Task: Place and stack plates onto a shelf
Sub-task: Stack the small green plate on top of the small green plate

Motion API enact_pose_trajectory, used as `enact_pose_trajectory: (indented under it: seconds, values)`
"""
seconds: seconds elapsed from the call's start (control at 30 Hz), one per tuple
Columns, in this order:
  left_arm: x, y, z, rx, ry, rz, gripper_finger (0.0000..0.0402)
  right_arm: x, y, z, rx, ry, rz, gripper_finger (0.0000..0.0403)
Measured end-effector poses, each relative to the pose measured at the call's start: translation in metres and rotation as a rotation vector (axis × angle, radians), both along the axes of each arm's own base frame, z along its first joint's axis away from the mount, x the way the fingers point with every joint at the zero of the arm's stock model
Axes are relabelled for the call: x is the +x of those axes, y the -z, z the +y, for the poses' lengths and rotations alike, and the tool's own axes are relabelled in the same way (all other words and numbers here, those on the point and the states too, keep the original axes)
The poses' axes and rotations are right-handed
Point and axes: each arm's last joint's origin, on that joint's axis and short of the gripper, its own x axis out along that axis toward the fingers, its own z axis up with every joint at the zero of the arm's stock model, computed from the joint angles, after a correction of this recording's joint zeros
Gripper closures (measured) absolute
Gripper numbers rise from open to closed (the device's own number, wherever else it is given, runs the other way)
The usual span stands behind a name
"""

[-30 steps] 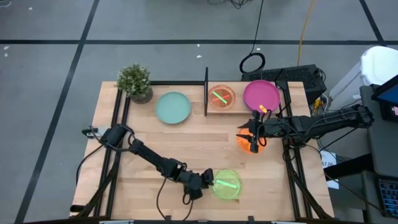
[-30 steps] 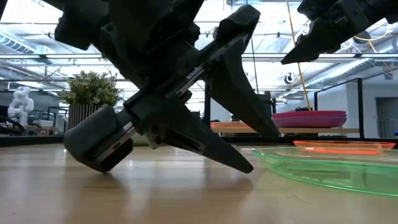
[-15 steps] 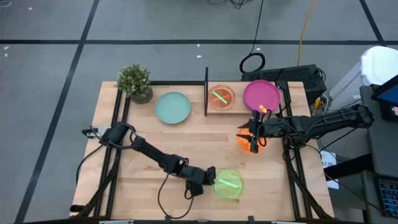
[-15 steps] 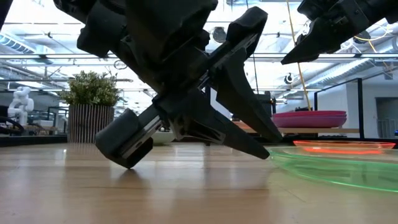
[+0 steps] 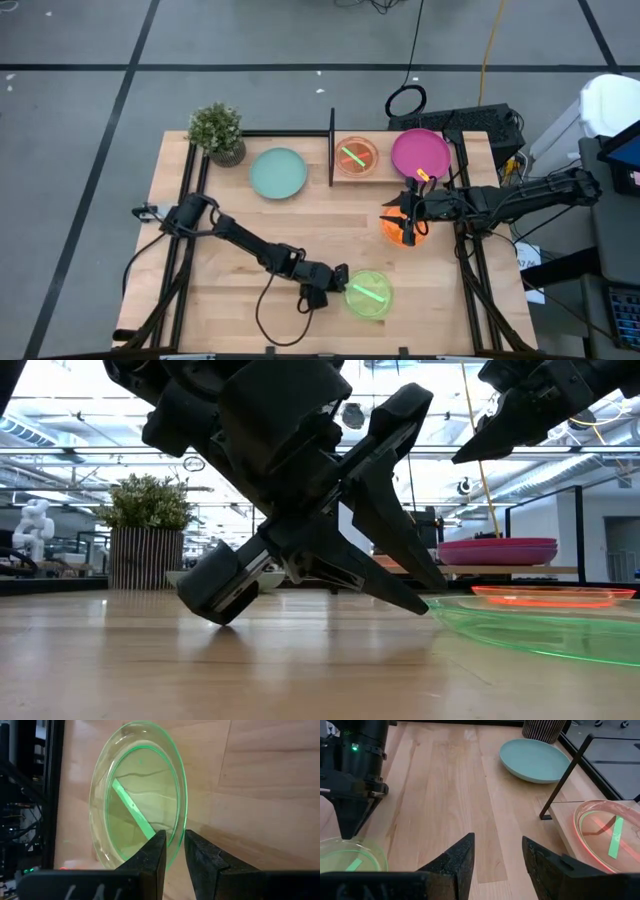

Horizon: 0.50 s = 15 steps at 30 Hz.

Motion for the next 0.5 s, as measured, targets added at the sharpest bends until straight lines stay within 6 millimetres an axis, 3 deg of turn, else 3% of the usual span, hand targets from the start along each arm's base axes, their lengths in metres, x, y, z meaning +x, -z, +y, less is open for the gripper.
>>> enact_pose_trajectory:
  seconds: [0.5]
  values:
    - [0.0060,-0.0054,0.0012,-0.026,0.023,-0.004,0.0326,0.0000,0.0000,0.0000,0.007,0.004,-0.001,0.0255]
